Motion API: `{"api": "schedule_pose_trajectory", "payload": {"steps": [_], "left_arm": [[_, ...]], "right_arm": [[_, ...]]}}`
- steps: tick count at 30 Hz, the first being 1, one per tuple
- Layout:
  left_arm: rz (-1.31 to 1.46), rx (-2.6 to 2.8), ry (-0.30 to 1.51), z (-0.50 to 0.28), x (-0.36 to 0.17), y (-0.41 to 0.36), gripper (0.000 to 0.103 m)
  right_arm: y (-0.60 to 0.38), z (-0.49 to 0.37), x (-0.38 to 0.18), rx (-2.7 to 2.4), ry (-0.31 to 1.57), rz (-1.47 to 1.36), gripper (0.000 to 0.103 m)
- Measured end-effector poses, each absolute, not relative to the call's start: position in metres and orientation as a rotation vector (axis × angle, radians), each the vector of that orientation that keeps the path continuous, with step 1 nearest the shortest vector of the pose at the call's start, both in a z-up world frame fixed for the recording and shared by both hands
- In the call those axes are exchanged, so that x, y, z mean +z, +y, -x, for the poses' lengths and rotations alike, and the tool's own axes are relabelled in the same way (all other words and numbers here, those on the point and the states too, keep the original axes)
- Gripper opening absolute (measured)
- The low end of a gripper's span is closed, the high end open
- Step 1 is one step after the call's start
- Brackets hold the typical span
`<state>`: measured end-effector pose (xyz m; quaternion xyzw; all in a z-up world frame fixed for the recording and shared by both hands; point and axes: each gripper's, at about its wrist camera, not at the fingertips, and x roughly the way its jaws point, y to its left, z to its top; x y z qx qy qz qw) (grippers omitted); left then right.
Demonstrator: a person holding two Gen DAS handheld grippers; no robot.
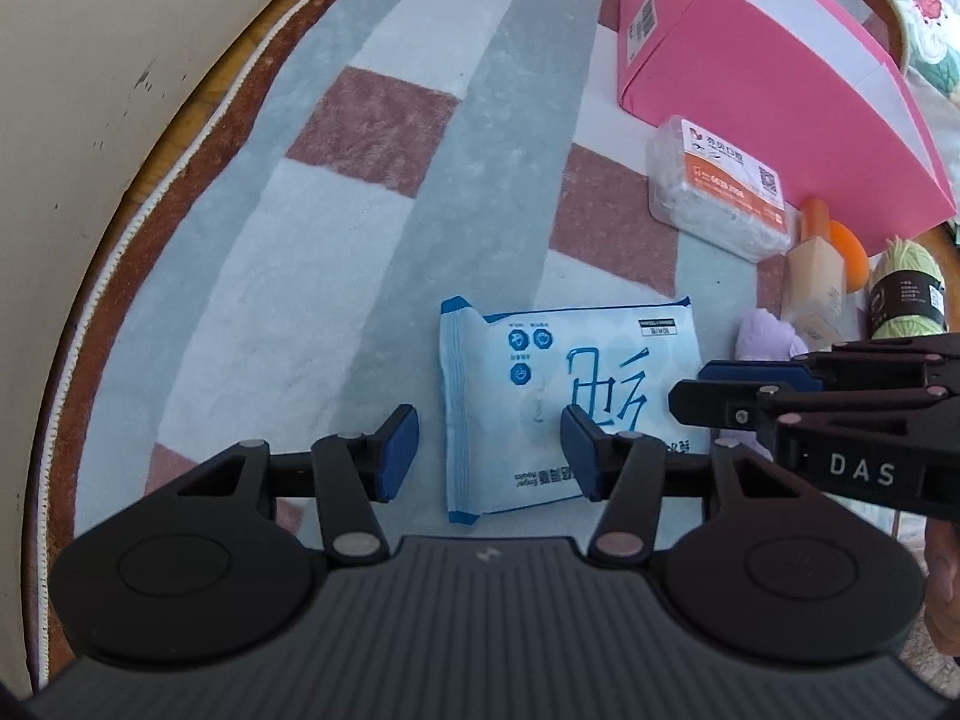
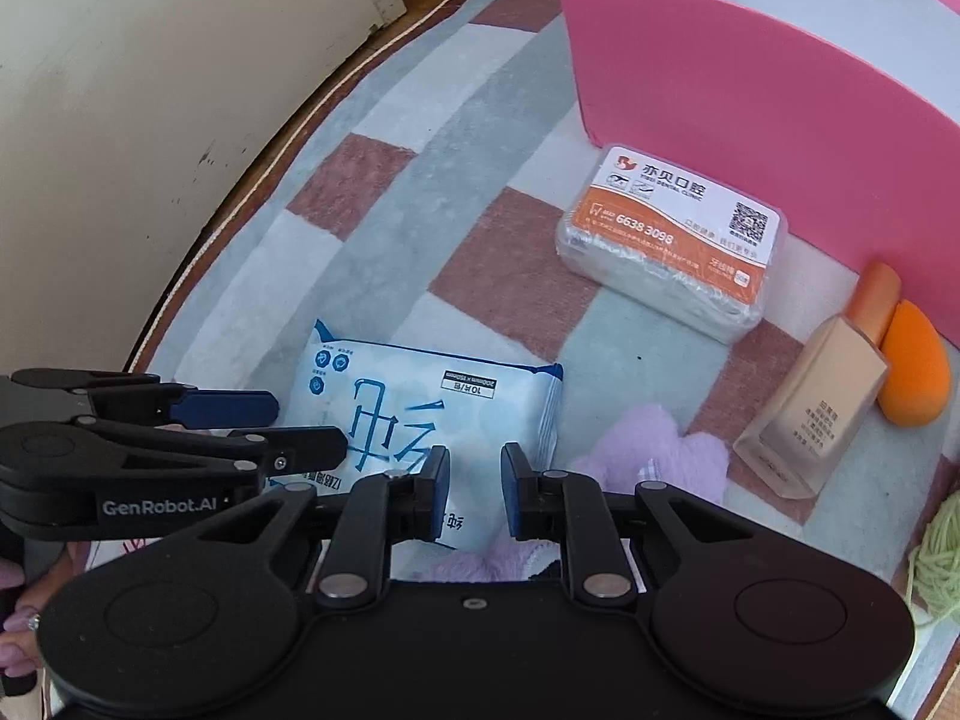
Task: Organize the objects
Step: 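Reach the left gripper to the blue-and-white wipe pack and close, then lift the wipe pack with the left gripper and lower into pink box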
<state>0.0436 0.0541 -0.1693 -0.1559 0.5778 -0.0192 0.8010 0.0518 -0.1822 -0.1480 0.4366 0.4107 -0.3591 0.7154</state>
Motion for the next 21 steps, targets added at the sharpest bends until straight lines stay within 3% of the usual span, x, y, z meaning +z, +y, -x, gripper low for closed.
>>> {"api": "schedule_pose_trajectory", "payload": {"steps": [2, 3, 4, 9, 10, 11, 21], "left_arm": [[0.375, -0.078, 1.239, -0.043, -0.17, 0.055, 0.033], [0.392, -0.078, 1.244, -0.043, -0.171, 0.056, 0.032], [0.408, -0.078, 1.244, -0.043, -0.173, 0.057, 0.031], [0.488, -0.056, 1.268, -0.046, -0.174, 0.067, 0.025], [0.481, -0.054, 1.265, -0.047, -0.173, 0.066, 0.024], [0.475, -0.053, 1.259, -0.046, -0.172, 0.064, 0.022], [0.448, -0.031, 1.263, -0.05, -0.172, 0.063, 0.026]], "right_arm": [[-0.182, -0.049, -0.149, -0.795, 0.902, -0.976, 0.021], [-0.181, -0.05, -0.148, -0.801, 0.908, -0.968, 0.022], [-0.18, -0.051, -0.147, -0.822, 0.928, -0.949, 0.033], [-0.18, -0.059, -0.152, -0.821, 0.964, -0.942, 0.036], [-0.182, -0.059, -0.154, -0.813, 0.95, -0.964, 0.043], [-0.182, -0.059, -0.155, -0.808, 0.945, -0.974, 0.043], [-0.17, -0.064, -0.153, -0.866, 0.942, -0.936, 0.042]]}}
